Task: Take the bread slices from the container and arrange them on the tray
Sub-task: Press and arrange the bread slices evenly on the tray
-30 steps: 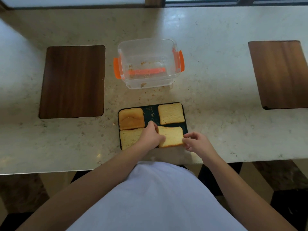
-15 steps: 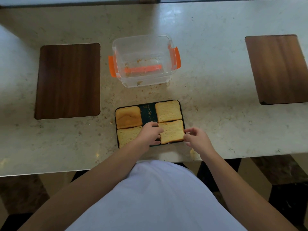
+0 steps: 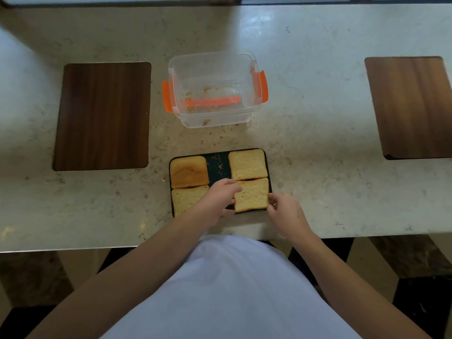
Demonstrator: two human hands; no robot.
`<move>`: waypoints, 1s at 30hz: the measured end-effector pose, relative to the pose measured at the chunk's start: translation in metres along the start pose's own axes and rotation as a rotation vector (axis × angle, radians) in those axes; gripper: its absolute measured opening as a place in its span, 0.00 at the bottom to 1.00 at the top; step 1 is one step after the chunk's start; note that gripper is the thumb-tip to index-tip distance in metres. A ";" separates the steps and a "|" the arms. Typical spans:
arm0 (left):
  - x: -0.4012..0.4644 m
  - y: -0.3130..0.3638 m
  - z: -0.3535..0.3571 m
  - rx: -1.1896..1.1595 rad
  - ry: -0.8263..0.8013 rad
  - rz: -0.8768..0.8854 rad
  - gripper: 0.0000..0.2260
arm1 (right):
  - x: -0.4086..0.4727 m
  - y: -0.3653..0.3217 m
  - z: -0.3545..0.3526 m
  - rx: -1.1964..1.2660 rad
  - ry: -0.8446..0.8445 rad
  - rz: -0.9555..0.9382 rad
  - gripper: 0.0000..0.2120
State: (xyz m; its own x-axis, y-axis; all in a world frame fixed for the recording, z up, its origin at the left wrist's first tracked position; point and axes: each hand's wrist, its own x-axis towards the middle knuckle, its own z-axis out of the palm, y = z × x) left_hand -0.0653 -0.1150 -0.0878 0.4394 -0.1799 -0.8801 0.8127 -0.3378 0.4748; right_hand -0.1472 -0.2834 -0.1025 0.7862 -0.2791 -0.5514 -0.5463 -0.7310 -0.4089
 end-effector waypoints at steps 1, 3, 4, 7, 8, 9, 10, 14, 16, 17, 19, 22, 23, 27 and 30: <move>0.000 0.001 0.000 0.000 0.004 -0.005 0.22 | -0.001 -0.002 -0.001 -0.007 -0.001 -0.005 0.11; 0.000 0.002 0.001 0.011 0.013 -0.013 0.20 | -0.002 -0.003 -0.001 -0.088 -0.016 -0.026 0.09; 0.000 0.003 0.001 0.023 0.016 -0.017 0.19 | -0.003 -0.005 -0.001 -0.150 -0.029 -0.036 0.10; 0.002 0.002 0.000 0.088 0.006 -0.009 0.16 | -0.001 -0.011 -0.001 -0.293 -0.087 -0.037 0.11; 0.001 0.001 -0.002 0.135 0.002 0.008 0.16 | 0.001 -0.014 -0.003 -0.322 -0.114 -0.027 0.12; 0.001 0.001 -0.006 0.216 0.008 0.048 0.17 | 0.003 -0.017 -0.005 -0.345 -0.142 -0.019 0.13; 0.001 0.000 -0.012 0.323 0.031 0.109 0.17 | 0.006 -0.022 -0.008 -0.365 -0.163 -0.017 0.13; 0.000 -0.006 -0.046 0.489 0.316 0.356 0.15 | 0.015 -0.052 -0.025 -0.380 -0.016 -0.196 0.11; -0.003 -0.012 -0.068 0.354 0.507 0.415 0.13 | 0.019 -0.070 -0.026 -0.275 0.043 -0.299 0.12; -0.005 -0.015 -0.078 0.270 0.573 0.407 0.14 | 0.022 -0.079 -0.025 -0.212 0.022 -0.323 0.13; -0.006 -0.021 -0.098 0.104 0.616 0.324 0.16 | 0.032 -0.095 -0.016 -0.078 -0.084 -0.306 0.17; -0.003 -0.027 -0.121 0.007 0.527 0.207 0.16 | 0.045 -0.116 0.002 0.141 -0.285 -0.165 0.25; -0.002 -0.029 -0.125 -0.015 0.476 0.195 0.14 | 0.049 -0.122 0.008 0.215 -0.337 -0.103 0.27; 0.000 -0.031 -0.132 -0.084 0.397 0.170 0.14 | 0.059 -0.134 0.030 0.439 -0.456 0.127 0.31; 0.002 -0.029 -0.134 -0.109 0.393 0.165 0.08 | 0.063 -0.138 0.038 0.442 -0.463 0.146 0.30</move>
State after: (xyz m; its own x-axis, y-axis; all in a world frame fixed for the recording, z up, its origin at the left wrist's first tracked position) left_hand -0.0366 0.0185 -0.1028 0.6621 0.1490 -0.7345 0.7455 -0.2310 0.6252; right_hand -0.0330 -0.1765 -0.1081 0.5431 0.0135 -0.8396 -0.7827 -0.3538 -0.5120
